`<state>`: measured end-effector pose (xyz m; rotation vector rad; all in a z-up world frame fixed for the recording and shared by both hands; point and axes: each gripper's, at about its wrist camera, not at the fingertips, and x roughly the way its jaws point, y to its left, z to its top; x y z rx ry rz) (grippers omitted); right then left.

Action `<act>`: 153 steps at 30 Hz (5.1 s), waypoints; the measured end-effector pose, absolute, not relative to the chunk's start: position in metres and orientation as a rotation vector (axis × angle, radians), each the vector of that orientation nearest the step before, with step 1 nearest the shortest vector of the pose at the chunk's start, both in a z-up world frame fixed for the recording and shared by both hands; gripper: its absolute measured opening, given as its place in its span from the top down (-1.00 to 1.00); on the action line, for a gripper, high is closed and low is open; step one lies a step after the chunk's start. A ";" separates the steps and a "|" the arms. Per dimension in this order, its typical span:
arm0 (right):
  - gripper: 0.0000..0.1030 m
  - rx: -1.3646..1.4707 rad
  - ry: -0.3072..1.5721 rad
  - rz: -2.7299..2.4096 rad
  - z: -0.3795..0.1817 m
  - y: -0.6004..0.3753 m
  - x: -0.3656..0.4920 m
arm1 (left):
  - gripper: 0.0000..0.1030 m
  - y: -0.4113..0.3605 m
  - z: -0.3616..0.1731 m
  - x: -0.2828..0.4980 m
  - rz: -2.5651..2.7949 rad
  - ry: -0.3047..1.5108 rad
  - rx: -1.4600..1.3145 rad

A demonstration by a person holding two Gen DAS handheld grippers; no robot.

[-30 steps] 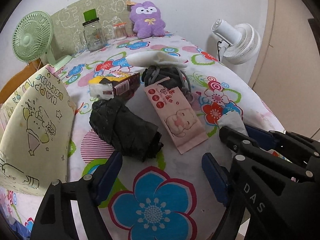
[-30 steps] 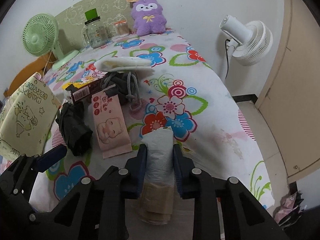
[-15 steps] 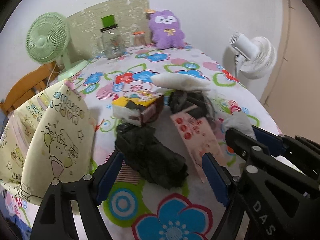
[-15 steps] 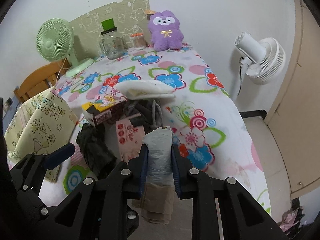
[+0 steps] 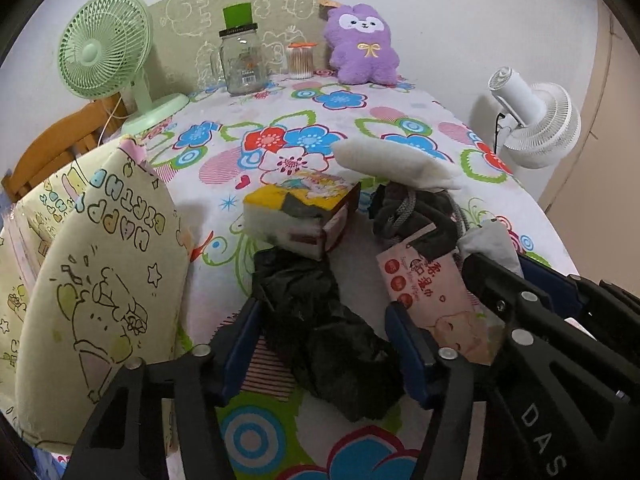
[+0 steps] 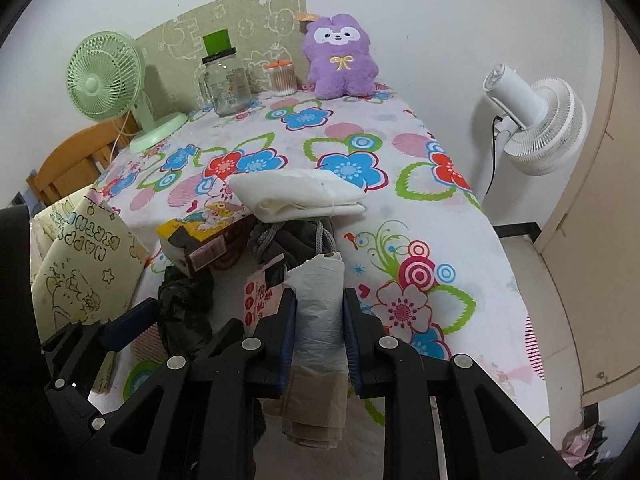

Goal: Organize soft objects
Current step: 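Grasp the black plastic bag with the left gripper, then carry the black bag and white bag toward the fabric storage box, then lower both bags into the fabric box and open both grippers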

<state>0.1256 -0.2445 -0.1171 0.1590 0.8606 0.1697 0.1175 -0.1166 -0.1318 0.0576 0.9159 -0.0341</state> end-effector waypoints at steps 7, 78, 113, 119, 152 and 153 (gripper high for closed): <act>0.51 0.156 0.883 0.177 -0.122 -0.239 0.128 | 0.15 -0.112 -0.132 0.114 -0.037 0.922 0.059; 0.51 0.164 0.666 0.183 0.009 -0.200 0.089 | 0.41 -0.067 -0.004 0.081 -0.144 0.699 0.123; 0.51 0.067 0.686 0.303 0.007 -0.093 0.102 | 0.40 0.034 -0.023 0.084 -0.029 0.729 0.049; 0.51 0.060 0.692 0.341 0.002 -0.077 0.102 | 0.40 0.051 -0.032 0.083 -0.008 0.749 0.029; 0.52 0.015 0.801 0.464 -0.034 -0.009 0.131 | -0.59 0.105 -0.068 0.093 0.057 0.876 -0.036; 0.52 0.014 0.803 0.468 -0.034 -0.008 0.132 | -0.59 0.105 -0.067 0.094 0.055 0.877 -0.041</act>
